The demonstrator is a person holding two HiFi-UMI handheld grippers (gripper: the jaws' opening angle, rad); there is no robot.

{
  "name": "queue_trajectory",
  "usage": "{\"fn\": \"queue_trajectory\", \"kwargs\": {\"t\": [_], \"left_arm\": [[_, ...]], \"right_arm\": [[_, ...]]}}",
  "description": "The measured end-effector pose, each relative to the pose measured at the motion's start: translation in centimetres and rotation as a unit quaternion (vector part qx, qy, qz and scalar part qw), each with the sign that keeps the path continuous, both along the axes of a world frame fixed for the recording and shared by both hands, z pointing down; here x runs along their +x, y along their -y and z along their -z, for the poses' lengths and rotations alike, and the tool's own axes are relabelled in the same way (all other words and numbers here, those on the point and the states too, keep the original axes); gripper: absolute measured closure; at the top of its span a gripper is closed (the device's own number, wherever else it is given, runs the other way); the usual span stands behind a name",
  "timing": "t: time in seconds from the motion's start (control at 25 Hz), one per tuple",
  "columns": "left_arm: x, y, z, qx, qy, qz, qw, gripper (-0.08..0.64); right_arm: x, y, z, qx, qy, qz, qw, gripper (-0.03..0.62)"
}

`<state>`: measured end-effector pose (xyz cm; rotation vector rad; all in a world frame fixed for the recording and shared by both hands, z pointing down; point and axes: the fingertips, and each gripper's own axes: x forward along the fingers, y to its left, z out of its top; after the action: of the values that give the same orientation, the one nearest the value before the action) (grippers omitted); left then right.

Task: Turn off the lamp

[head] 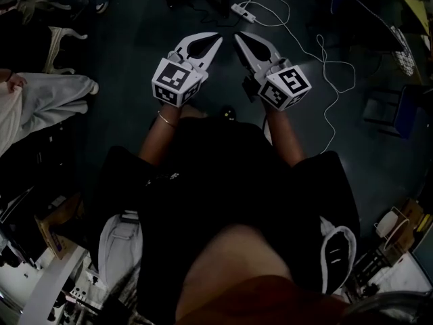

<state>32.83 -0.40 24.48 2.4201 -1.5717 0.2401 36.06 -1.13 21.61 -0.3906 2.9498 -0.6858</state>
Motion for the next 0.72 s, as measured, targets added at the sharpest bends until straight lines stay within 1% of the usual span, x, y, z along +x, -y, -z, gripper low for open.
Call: {"fn": "queue_trajectory", "kwargs": {"t": [0.08,0.2,0.32,0.4,0.52,0.72], "left_arm": [[0.8,-0.5,0.3,0.001,0.000,0.012,0.9999,0.554],[1.6,-1.6,0.4,0.005,0.005,0.027,0.9996,0.554],[2.4,-2.6,0.2,0.016,0.014,0.025,0.9995,0.554],[2.7,-3.1,0.4,0.019,0.011,0.025,0.9995,0.554],[2.6,-3.5,1.5,0.023,0.002,0.028,0.9993,0.554],[1.4,-4.4,2.5,0.035,0.014,0.033,0.9987,0.554]], "right_arm": [[0.8,-0.5,0.0,0.005,-0.006,0.012,1.000,0.592],[1.7,-0.9,0.5,-0.002,0.020,0.021,1.000,0.592],[2.6,-1.3,0.9,-0.005,0.044,0.021,0.999,0.592],[2.9,-1.8,1.0,-0.007,0.050,0.021,0.998,0.592],[2.8,-2.4,1.4,-0.006,0.051,0.022,0.998,0.592],[1.8,-3.0,2.8,-0.005,0.061,0.027,0.998,0.592]]}}
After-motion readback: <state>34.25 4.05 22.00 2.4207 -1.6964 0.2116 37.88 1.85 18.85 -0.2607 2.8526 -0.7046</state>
